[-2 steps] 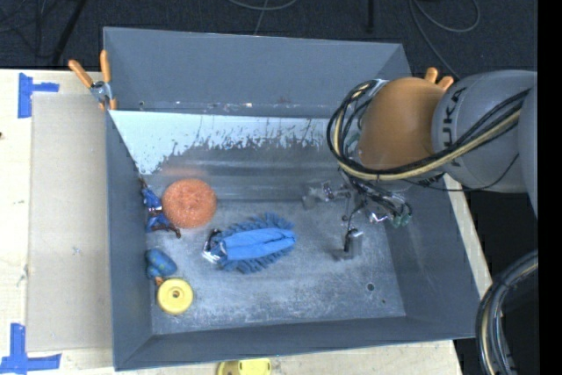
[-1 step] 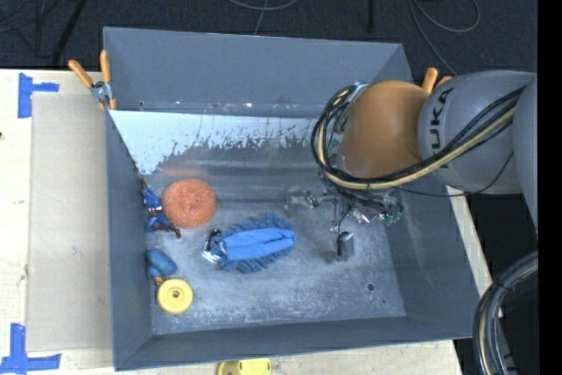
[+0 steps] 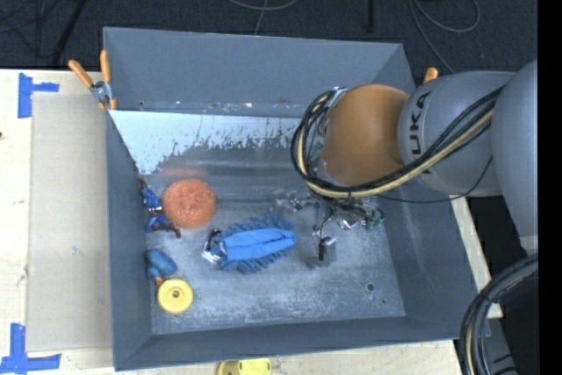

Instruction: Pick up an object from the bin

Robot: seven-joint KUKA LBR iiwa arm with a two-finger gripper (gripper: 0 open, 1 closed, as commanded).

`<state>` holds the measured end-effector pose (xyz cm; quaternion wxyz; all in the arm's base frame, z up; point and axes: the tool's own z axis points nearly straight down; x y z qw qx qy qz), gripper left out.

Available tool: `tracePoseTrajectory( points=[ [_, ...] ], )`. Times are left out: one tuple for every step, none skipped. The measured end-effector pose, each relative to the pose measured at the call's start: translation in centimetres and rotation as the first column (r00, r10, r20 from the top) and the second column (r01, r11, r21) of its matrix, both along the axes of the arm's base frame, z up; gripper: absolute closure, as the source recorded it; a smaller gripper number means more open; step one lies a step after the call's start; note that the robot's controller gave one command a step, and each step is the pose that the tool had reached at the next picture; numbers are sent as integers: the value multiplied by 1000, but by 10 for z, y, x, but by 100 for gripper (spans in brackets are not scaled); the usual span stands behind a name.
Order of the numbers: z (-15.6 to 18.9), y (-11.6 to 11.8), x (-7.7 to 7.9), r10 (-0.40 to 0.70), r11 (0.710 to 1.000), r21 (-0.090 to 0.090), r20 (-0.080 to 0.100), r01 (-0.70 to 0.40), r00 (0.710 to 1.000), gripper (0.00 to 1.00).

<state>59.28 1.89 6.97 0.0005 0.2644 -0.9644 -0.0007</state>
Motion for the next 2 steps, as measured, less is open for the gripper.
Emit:
tracePoseTrajectory(
  points=[
    [0,36,-19,114,994,0,0,-114,994,0],
    [0,61,-20,-4,1000,0,2,4,1000,100]
  ],
)
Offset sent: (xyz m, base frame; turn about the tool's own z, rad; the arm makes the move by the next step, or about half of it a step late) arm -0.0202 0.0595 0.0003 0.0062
